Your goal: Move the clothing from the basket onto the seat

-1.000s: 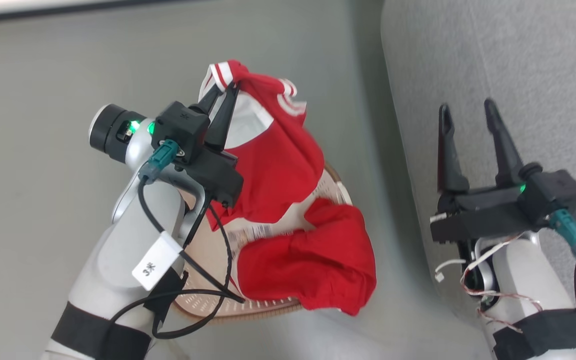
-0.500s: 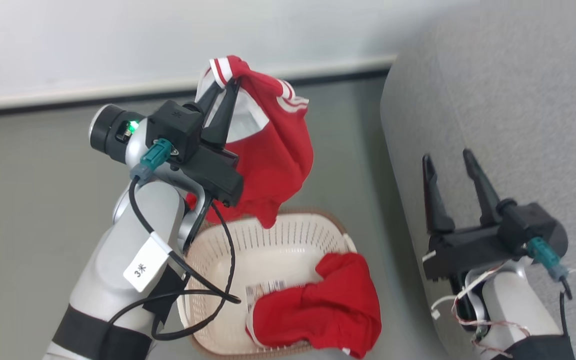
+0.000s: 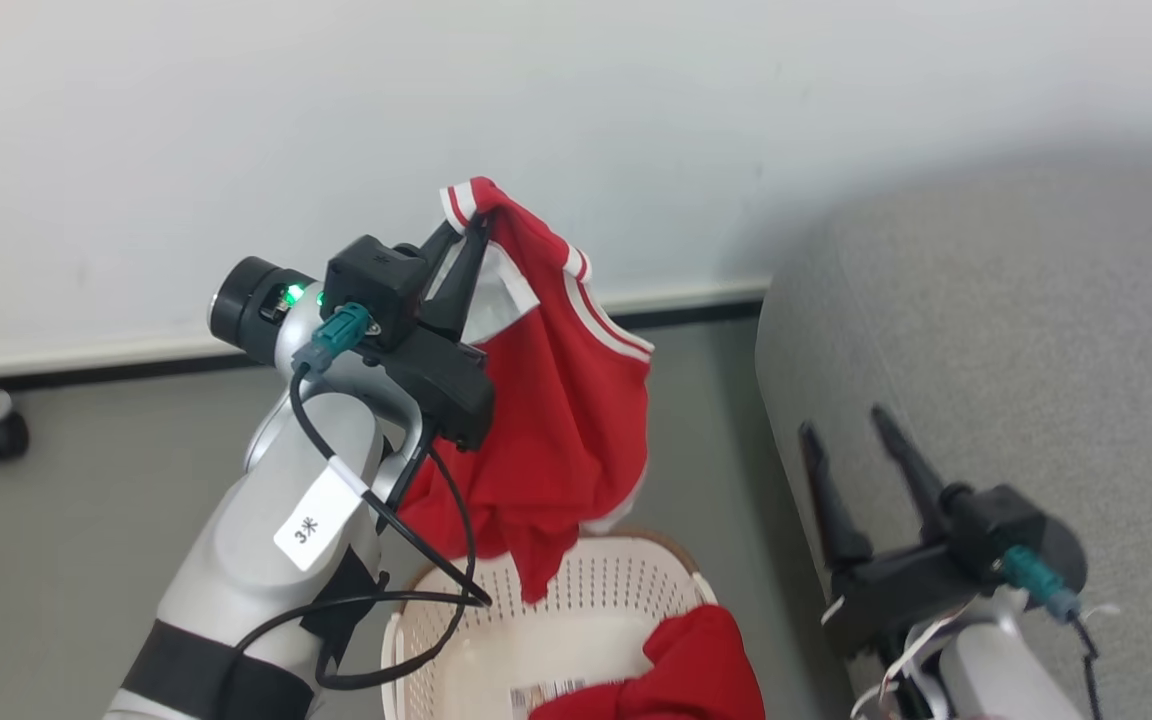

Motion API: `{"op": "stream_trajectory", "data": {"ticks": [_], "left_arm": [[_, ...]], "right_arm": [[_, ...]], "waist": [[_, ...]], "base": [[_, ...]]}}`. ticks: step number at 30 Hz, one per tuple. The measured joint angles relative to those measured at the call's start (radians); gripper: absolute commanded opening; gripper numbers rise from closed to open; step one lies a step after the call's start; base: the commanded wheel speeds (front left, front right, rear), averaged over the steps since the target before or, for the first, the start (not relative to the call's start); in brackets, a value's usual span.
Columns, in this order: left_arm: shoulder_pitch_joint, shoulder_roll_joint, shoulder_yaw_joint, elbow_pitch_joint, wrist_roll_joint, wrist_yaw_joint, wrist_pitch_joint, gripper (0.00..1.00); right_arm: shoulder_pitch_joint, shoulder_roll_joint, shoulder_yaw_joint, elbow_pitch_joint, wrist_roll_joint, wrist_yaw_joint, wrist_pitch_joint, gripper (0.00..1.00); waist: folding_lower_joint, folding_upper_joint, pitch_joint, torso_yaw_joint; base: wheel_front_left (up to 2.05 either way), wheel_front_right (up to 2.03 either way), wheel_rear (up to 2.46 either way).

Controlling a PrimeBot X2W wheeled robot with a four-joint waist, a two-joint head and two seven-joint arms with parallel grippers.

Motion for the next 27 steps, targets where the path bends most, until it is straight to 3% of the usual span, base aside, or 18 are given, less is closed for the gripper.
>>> {"op": "stream_trajectory", "data": {"ticks": [7,12,27], "left_arm": [[0.005,-0.003,-0.055,0.006,-0.022,0.0,0.0,0.0],[0.019,-0.005,-0.149,-0.032,-0.08,0.001,0.001,0.0],[0.024,-0.001,-0.303,-0.131,-0.177,0.044,0.035,0.0]], "right_arm": [[0.038,0.001,0.075,0.027,0.0,0.027,0.0,1.0],[0.028,0.002,0.149,0.073,0.0,0.043,0.0,1.0],[-0.132,0.002,0.345,0.245,0.029,0.051,0.0,1.0]], "waist": [[0.0,0.0,-0.089,0.013],[0.0,0.0,-0.133,0.031],[0.0002,0.0002,-0.155,0.079]], "base": [[0.0,0.0,0.0],[0.0,0.0,0.0],[0.0,0.0,0.0]]}}
